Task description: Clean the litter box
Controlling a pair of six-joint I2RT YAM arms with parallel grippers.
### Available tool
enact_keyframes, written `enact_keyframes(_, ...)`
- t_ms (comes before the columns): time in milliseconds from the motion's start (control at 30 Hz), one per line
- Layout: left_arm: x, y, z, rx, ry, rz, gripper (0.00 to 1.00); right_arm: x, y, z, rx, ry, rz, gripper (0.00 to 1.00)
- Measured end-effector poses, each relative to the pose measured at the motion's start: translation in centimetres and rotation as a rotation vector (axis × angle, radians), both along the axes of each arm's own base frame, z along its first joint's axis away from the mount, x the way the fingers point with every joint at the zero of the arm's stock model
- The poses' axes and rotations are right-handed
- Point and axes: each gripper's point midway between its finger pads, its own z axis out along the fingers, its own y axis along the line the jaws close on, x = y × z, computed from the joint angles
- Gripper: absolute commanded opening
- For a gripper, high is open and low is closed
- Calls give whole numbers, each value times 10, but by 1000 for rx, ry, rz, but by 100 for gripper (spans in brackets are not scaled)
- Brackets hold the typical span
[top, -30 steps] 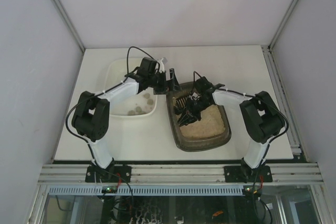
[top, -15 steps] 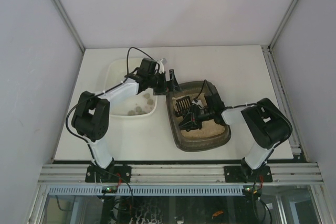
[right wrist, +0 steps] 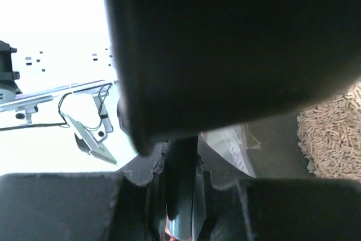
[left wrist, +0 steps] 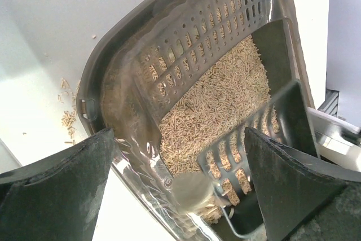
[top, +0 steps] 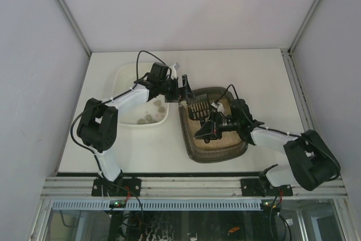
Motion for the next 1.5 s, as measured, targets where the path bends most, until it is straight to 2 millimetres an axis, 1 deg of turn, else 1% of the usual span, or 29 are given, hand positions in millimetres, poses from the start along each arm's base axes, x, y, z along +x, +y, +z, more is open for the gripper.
enact_keyframes(67,0,0,0,-1,0,-3,100,-4,-3,7,0,-37,6,0)
enact_keyframes(133,-1,0,0,-2,-1,-9,100,-6,-6,9,-16,-52,1,0)
enact_keyframes(300,-1,0,0,1,-7,-18,100,-18,-19,3,-81,-43,1,0)
enact_keyframes(433,-2,0,0,1,-7,-18,100,-30,-34,-5,-152,-33,2,0)
enact_keyframes(567,0,2,0,0,-9,-21,100,-37,-50,-5,-204,-63,-22,0)
enact_keyframes(700,0,6,0,3,-6,-22,100,-38,-63,-9,-268,-82,-52,0)
enact_keyframes(800,-4,12,2,23,-12,-31,100,-35,-74,-9,-368,-82,-69,0)
enact_keyframes(867,-7,17,9,42,-27,-33,100,-30,-80,-2,-431,-99,-80,0)
enact_keyframes(933,-9,23,16,74,-32,-24,100,-24,-84,10,-487,-134,-94,0)
enact_keyframes(1000,-7,27,25,109,-31,-19,100,-19,-86,20,-522,-164,-106,0)
enact_keyframes(1100,9,26,46,148,-53,-22,100,-19,-87,29,-543,-158,-118,0)
enact_keyframes(1200,33,16,71,157,-97,-47,100,-27,-85,27,-545,-70,-123,0)
enact_keyframes(1267,48,8,81,152,-122,-60,100,-33,-80,25,-539,14,-124,0)
enact_keyframes(1300,55,5,82,148,-130,-62,100,-34,-78,23,-538,50,-125,0)
enact_keyframes(1367,65,-2,79,140,-136,-70,100,-39,-72,21,-531,148,-125,0)
enact_keyframes(1400,69,-4,75,138,-133,-73,100,-41,-70,20,-530,183,-123,0)
enact_keyframes(1500,81,-15,54,126,-109,-94,100,-46,-61,20,-539,281,-118,0)
